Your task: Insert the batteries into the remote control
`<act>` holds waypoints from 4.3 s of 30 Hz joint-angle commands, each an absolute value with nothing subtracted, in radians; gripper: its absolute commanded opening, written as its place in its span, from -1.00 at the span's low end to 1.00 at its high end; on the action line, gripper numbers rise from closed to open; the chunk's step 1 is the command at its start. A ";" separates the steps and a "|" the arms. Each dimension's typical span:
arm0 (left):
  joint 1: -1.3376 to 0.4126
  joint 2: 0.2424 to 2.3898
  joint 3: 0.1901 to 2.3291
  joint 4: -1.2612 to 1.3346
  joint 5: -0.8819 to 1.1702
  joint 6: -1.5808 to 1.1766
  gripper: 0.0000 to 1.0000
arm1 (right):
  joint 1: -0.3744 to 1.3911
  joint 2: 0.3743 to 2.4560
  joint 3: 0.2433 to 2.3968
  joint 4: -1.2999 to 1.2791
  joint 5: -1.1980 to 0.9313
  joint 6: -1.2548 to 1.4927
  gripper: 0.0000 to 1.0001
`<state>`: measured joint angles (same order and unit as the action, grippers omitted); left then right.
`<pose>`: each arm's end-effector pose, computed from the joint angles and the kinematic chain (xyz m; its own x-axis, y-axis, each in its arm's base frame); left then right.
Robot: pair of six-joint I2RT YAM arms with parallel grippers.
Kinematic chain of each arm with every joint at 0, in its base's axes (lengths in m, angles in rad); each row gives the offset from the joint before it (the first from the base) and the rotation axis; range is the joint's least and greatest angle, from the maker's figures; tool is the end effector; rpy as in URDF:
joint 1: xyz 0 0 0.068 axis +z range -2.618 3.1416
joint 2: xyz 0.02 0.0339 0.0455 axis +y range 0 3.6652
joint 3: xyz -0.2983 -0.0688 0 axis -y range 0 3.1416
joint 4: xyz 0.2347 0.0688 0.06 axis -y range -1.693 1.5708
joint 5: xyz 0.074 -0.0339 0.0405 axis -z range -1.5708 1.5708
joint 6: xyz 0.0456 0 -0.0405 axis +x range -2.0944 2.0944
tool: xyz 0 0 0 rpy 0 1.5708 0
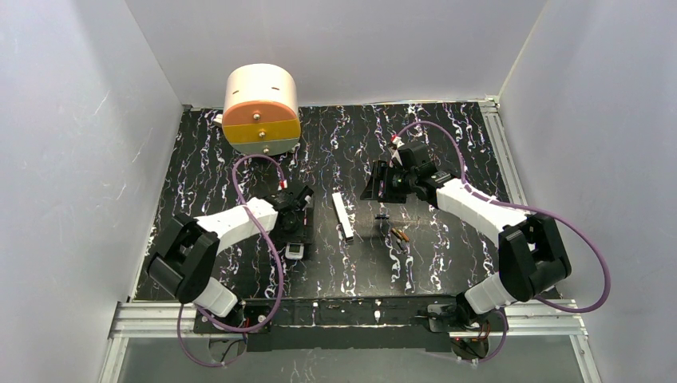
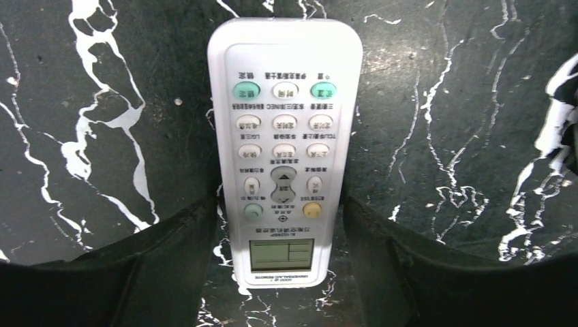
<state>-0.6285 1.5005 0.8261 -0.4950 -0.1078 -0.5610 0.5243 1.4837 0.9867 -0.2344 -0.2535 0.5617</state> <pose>0.2184 -0.1527 0.2015 -0.9234 0.0172 -0.3835 0.0700 0.9898 -0.1240 0.2686 0.1685 0.2726 -0.8335 0.1136 -0.5407 -0.2389 0.8083 0.5382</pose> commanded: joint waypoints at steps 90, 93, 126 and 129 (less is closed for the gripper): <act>-0.534 1.015 0.635 0.251 0.334 -0.470 0.02 | 0.688 1.578 1.032 0.083 -0.305 1.708 -0.35; -0.534 1.013 0.622 0.268 0.344 -0.485 -0.22 | 0.690 1.584 1.031 0.085 -0.317 1.715 -0.35; -0.414 1.763 1.276 -0.256 0.833 -0.669 -1.00 | 0.398 1.404 0.898 -0.046 -0.524 0.639 0.15; -0.423 1.814 1.294 -0.270 0.837 -0.676 -1.00 | 0.401 1.446 0.894 -0.013 -0.530 0.646 0.07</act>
